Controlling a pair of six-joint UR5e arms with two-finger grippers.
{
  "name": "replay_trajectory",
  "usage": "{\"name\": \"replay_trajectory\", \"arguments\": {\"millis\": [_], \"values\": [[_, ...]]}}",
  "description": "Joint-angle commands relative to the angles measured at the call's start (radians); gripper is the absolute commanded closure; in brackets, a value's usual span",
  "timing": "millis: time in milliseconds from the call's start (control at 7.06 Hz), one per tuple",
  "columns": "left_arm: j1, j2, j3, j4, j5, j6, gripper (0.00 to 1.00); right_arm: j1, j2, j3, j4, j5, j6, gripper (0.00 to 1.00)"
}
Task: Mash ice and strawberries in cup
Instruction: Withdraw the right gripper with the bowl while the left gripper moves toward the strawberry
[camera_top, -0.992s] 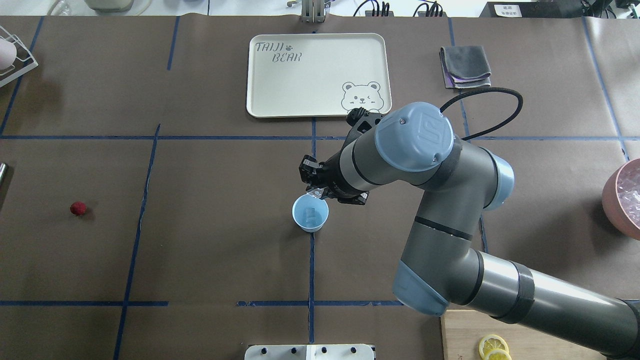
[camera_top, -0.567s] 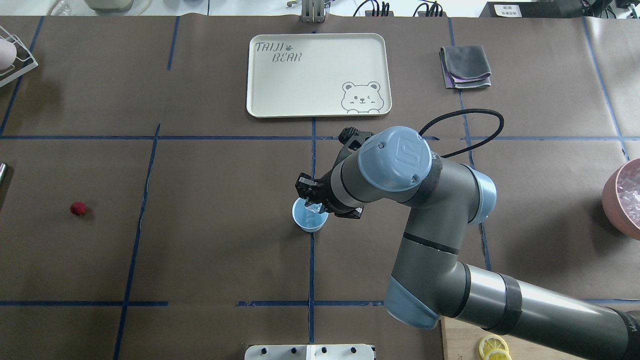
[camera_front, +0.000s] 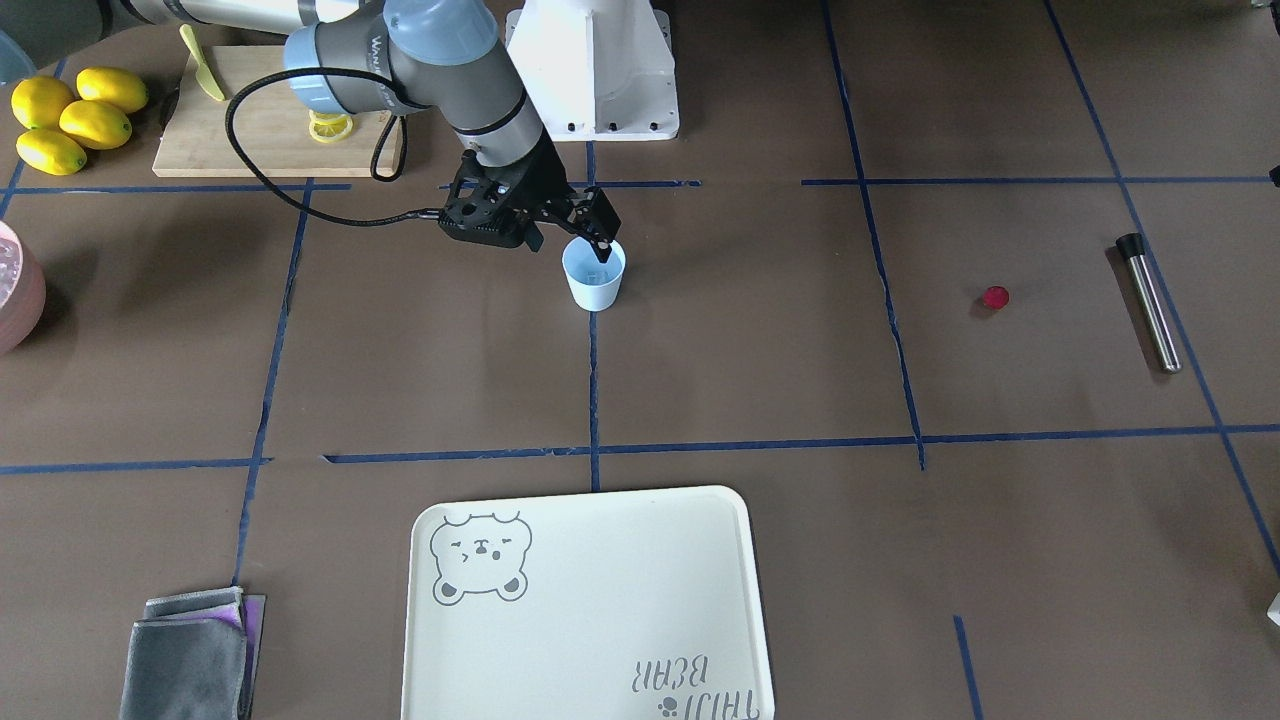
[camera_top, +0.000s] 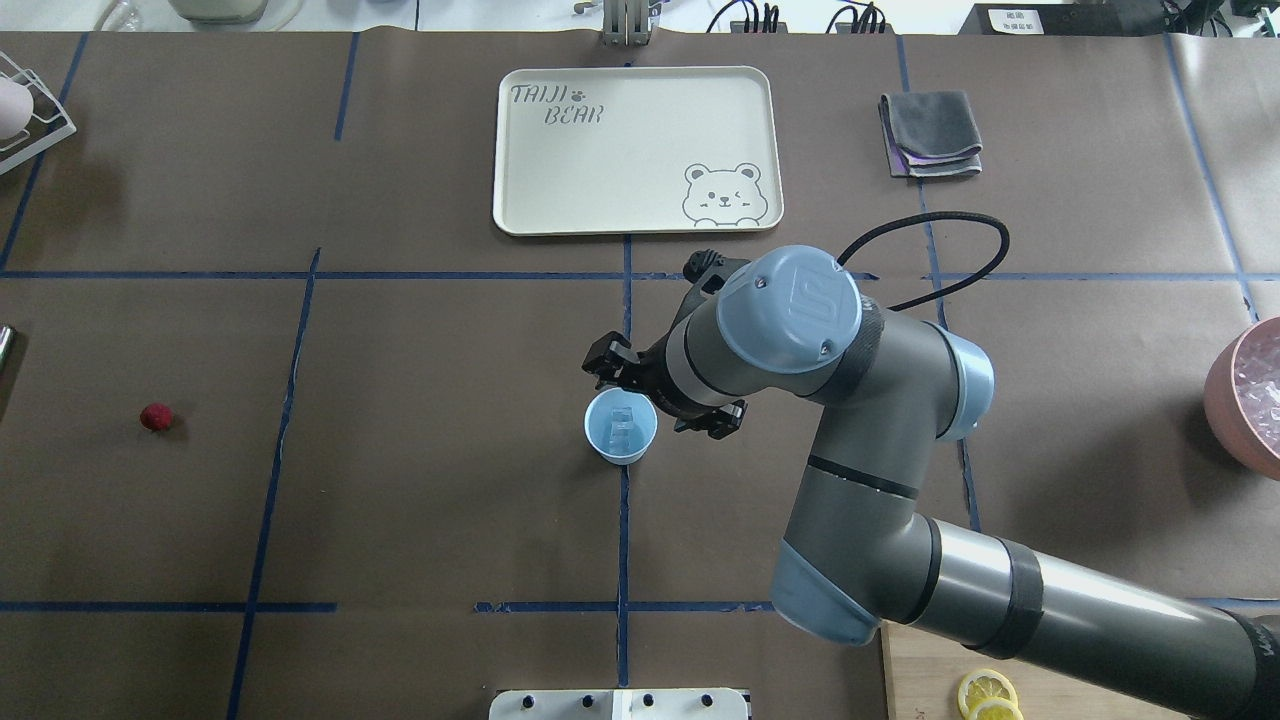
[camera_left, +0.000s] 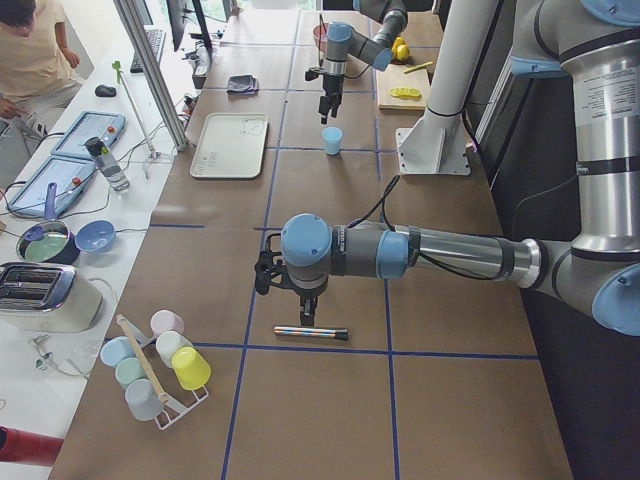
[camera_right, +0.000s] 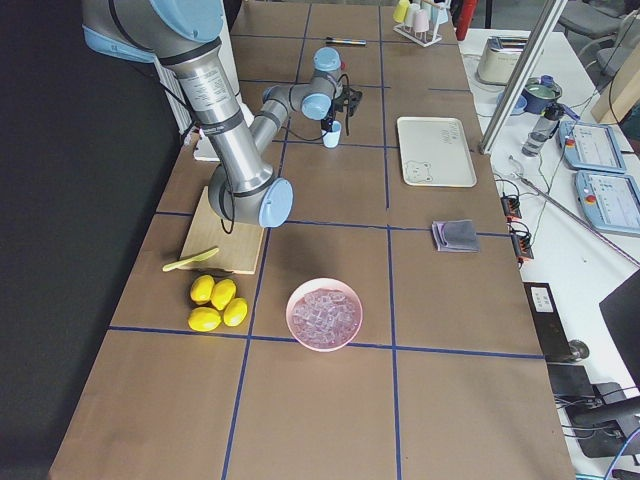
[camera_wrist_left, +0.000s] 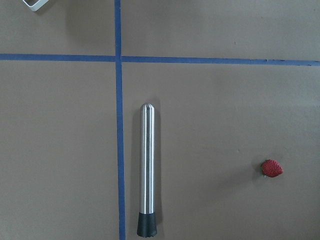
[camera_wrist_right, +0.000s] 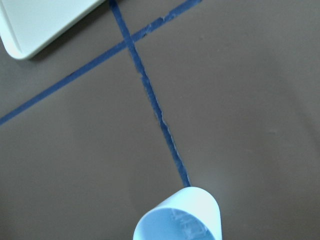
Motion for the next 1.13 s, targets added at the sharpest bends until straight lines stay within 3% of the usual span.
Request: {"name": "replay_trajectory", "arguments": {"millis": [0,142,425,709,850,992], "values": [[0.096,-0.008,-0.001,-0.051,0.003,-0.037,0.00,0.138,-0.138,0.138,-0.065,0.102,-0.079,0.01],[0.144,-0.008,-0.001,-0.175,0.004,-0.189,0.00,0.206,-0.242,0.183,-0.061,0.162,-0.213,0.01],[0.366,-0.004,0.002,-0.452,0.062,-0.530,0.00,0.321,-0.360,0.200,-0.053,0.238,-0.416,0.01],[0.596,-0.052,0.005,-0.490,0.259,-0.815,0.00,0.366,-0.405,0.196,-0.053,0.247,-0.530,0.01],[0.720,-0.065,0.005,-0.499,0.411,-0.905,0.00,0.366,-0.404,0.196,-0.053,0.247,-0.530,0.01],[0.776,-0.074,0.026,-0.528,0.480,-0.930,0.00,0.366,-0.404,0.196,-0.053,0.247,-0.530,0.01]]}}
